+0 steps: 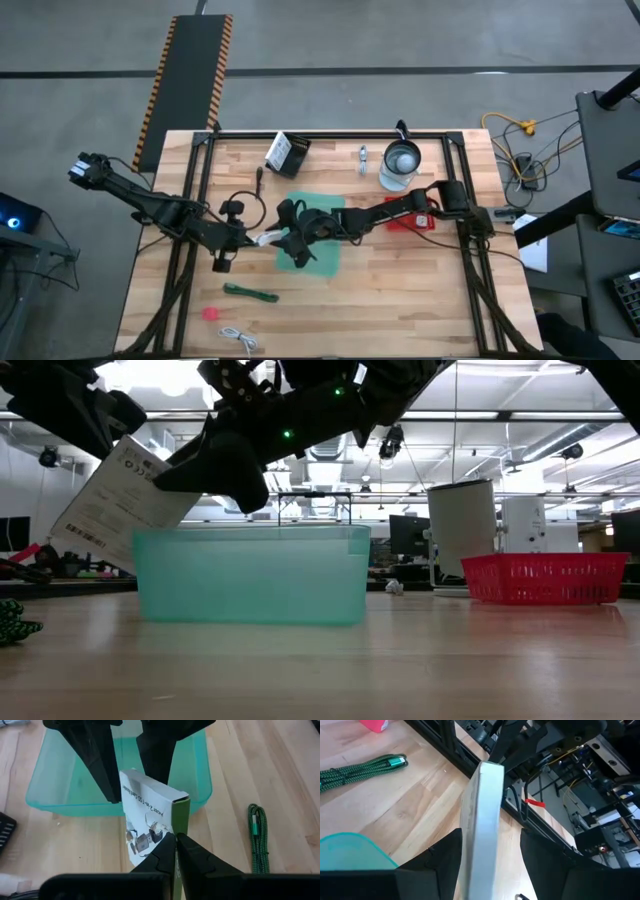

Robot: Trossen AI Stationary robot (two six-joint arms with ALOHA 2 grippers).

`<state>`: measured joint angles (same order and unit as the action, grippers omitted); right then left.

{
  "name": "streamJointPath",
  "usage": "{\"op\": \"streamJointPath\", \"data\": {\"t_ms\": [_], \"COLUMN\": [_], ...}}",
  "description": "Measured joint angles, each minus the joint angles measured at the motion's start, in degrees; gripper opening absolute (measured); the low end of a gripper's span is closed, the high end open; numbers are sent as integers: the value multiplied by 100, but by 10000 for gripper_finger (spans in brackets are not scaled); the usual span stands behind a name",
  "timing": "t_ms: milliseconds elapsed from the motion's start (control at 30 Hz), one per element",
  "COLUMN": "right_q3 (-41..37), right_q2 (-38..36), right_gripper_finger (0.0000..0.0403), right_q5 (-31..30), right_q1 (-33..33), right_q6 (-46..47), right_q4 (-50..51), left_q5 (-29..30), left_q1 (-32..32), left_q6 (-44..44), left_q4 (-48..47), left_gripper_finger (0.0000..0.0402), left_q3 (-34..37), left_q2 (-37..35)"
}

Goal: Pick and place items into bin
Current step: Put the card reader box into the black basket

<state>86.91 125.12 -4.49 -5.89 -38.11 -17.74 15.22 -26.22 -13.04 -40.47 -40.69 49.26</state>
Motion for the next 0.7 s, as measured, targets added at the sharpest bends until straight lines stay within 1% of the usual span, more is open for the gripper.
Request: {"op": "streamJointPath", "data": {"t_ms": [200, 333, 500, 700], "right_q3": [0, 0, 0, -2], "right_q2": [0, 0, 0, 0], "right_gripper_finger": [186, 170, 135, 72], "right_q5": [0, 0, 0, 0], "right_q1": [-2, -2, 2, 15], "right_q6": [15, 17, 15, -4], "right_q4": [55, 172, 258, 258], "left_q5": [0, 2, 2, 2], "left_q1": [0, 0, 0, 0], "left_q6": [4, 9, 31, 48], "left_q4": [-2, 4, 14, 19], "left_gripper_finger": [0, 0, 0, 0], "left_q3": [0, 0, 2, 1], "left_q2": [15, 14, 34, 32]}}
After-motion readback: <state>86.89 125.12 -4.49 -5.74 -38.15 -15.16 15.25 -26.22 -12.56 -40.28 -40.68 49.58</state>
